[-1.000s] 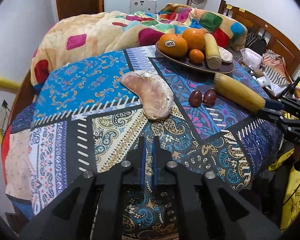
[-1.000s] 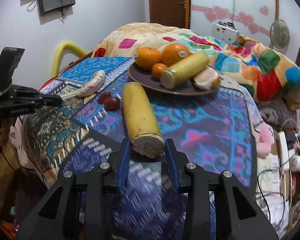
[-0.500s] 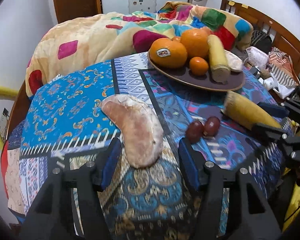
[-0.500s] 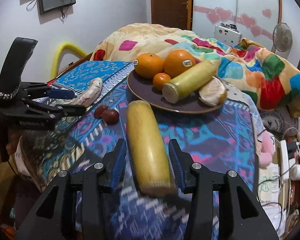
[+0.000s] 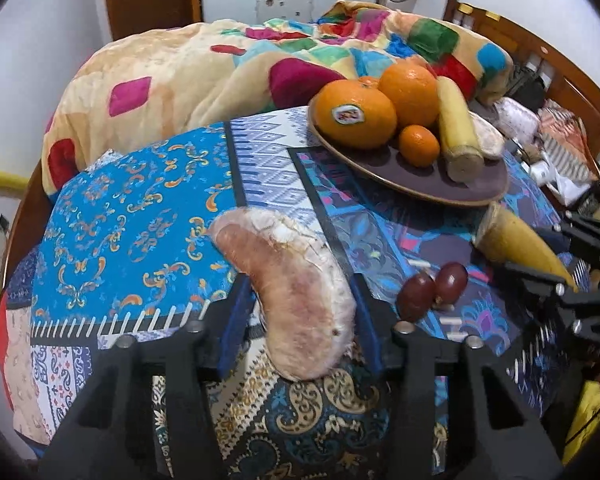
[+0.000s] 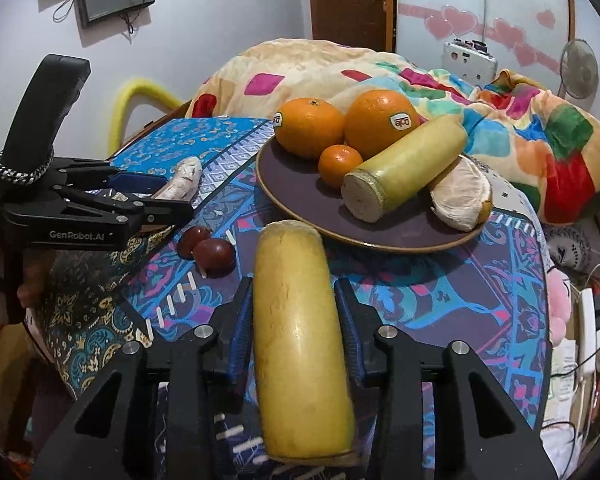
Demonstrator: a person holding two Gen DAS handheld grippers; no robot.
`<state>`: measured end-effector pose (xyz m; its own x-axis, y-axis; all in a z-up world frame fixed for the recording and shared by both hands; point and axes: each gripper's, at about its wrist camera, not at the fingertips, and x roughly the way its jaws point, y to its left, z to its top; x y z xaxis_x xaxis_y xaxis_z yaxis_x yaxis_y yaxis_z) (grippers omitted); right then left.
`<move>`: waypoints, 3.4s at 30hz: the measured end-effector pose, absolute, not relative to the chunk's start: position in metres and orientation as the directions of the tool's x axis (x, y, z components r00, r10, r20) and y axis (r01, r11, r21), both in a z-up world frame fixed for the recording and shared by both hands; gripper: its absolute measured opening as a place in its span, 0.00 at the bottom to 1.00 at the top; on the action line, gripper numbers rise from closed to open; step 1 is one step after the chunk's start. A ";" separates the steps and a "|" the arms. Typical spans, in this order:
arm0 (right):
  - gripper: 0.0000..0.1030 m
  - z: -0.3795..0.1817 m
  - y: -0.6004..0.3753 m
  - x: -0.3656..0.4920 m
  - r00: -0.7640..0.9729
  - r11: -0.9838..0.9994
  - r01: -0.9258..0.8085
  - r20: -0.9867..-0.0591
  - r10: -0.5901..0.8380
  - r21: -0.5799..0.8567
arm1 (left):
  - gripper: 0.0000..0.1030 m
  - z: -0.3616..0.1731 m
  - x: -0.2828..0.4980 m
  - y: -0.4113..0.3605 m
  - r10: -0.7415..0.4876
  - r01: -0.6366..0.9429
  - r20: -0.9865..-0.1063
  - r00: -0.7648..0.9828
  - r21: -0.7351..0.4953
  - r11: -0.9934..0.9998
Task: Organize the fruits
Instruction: 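Grasp the pomelo segment with the left gripper while the right gripper grasps the second yellow cylinder, then lift both fruits onto the brown plate and open both grippers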
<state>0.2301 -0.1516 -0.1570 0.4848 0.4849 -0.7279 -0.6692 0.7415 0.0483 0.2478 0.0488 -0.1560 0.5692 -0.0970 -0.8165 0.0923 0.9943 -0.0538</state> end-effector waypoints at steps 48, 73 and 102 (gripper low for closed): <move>0.33 -0.082 -0.211 0.248 0.677 0.839 -0.532 -0.540 0.501 0.112 | 0.21 -0.091 0.245 0.016 -0.126 0.137 -0.701 0.701 -0.041 0.990; 0.34 -0.105 -0.173 0.315 0.652 0.844 -0.529 -0.593 0.472 0.090 | 0.21 -0.096 0.323 -0.026 -0.146 0.155 -0.659 0.738 -0.046 0.987; 0.57 -0.128 -0.182 0.328 0.594 0.852 -0.514 -0.679 0.432 0.093 | 0.41 -0.119 0.324 -0.030 -0.165 0.174 -0.724 0.670 -0.063 0.983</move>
